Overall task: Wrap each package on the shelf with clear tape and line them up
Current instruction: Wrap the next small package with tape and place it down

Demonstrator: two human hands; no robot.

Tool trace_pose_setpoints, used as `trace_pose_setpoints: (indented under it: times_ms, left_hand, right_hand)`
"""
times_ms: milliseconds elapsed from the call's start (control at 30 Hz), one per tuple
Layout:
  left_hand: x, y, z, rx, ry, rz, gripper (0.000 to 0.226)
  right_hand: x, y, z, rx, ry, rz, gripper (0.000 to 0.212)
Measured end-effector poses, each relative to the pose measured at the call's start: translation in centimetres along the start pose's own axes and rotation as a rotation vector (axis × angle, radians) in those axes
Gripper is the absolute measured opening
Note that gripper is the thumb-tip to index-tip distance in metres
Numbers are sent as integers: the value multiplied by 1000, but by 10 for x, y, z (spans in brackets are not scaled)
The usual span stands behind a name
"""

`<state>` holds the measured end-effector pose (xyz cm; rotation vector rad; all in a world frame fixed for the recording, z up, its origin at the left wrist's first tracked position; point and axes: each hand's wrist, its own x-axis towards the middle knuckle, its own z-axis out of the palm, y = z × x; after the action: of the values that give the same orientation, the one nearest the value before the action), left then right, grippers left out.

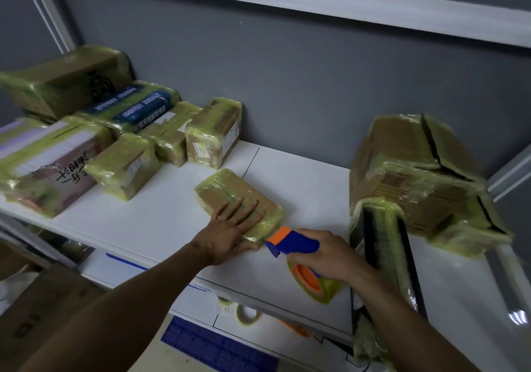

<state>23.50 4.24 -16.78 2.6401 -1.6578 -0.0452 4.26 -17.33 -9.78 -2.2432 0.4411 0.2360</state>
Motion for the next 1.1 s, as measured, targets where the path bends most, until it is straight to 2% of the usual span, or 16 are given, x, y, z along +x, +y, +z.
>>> trace_pose_setpoints:
  times_ms: [467, 767, 1100]
  left_hand:
    - [-3, 0, 6, -69, 48, 27, 77]
    - [0, -1, 5, -92, 41, 13, 79]
    - [0, 6, -1, -144, 75, 13, 80]
  right_hand:
    - [15, -1, 9, 65, 53, -36, 39]
    - [16, -9, 17, -129, 147, -37, 42]
    - [14, -14, 19, -101, 150, 10, 34]
